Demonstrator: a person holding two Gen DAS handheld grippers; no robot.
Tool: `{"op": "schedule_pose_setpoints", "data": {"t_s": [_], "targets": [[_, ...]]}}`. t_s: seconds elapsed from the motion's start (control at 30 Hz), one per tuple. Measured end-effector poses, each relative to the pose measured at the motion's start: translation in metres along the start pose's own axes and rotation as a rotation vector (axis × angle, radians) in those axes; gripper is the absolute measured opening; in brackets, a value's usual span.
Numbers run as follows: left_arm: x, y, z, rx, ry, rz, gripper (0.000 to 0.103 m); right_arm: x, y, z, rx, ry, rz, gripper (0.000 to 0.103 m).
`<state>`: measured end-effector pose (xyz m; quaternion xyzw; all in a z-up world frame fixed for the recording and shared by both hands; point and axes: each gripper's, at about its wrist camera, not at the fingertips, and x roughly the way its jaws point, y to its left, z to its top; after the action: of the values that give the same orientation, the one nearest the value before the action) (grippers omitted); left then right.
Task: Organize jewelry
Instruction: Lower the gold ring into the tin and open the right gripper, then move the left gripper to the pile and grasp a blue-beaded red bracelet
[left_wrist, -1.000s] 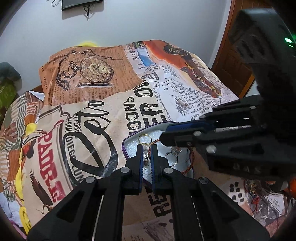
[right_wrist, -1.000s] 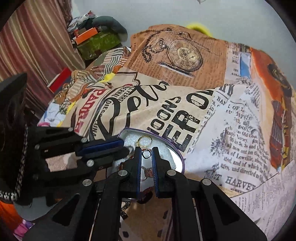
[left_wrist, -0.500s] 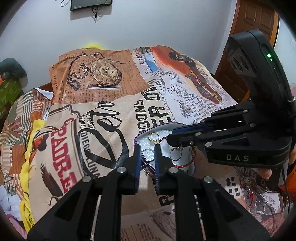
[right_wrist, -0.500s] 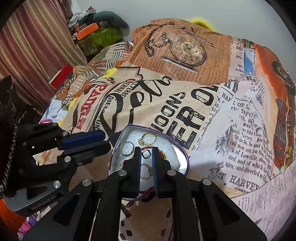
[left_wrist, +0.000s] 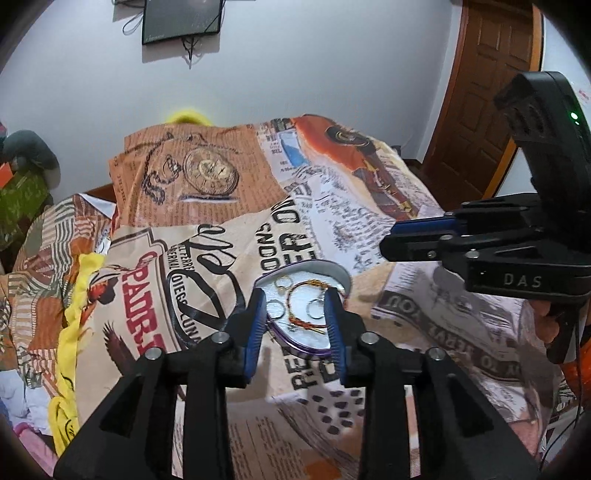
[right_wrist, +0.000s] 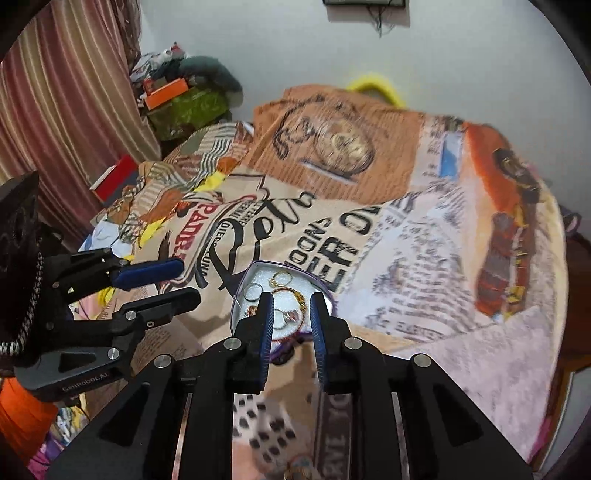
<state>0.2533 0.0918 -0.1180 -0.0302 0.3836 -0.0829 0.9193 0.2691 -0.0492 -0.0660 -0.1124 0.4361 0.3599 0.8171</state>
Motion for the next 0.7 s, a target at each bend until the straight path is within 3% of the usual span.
{"op": "schedule_pose_setpoints", "data": {"t_s": [0.3, 0.5, 0.7], "targets": [[-0.028, -0.035, -0.009, 0.022, -0.005, -0.030, 0.038, -0.047, 0.007, -0.034, -0.042, -0.064, -0.095, 0.020], [-0.031, -0.063, -0.027, 0.041, 0.035, -0.066, 0.039, -0.067, 0.002, -0.068, -0.038, -0.075, -0.152, 0.035], [-0.022, -0.090, -0.045, 0.057, 0.089, -0.097, 0.039, -0.078, -0.007, -0.101, -0.006, -0.056, -0.183, 0.035]]}}
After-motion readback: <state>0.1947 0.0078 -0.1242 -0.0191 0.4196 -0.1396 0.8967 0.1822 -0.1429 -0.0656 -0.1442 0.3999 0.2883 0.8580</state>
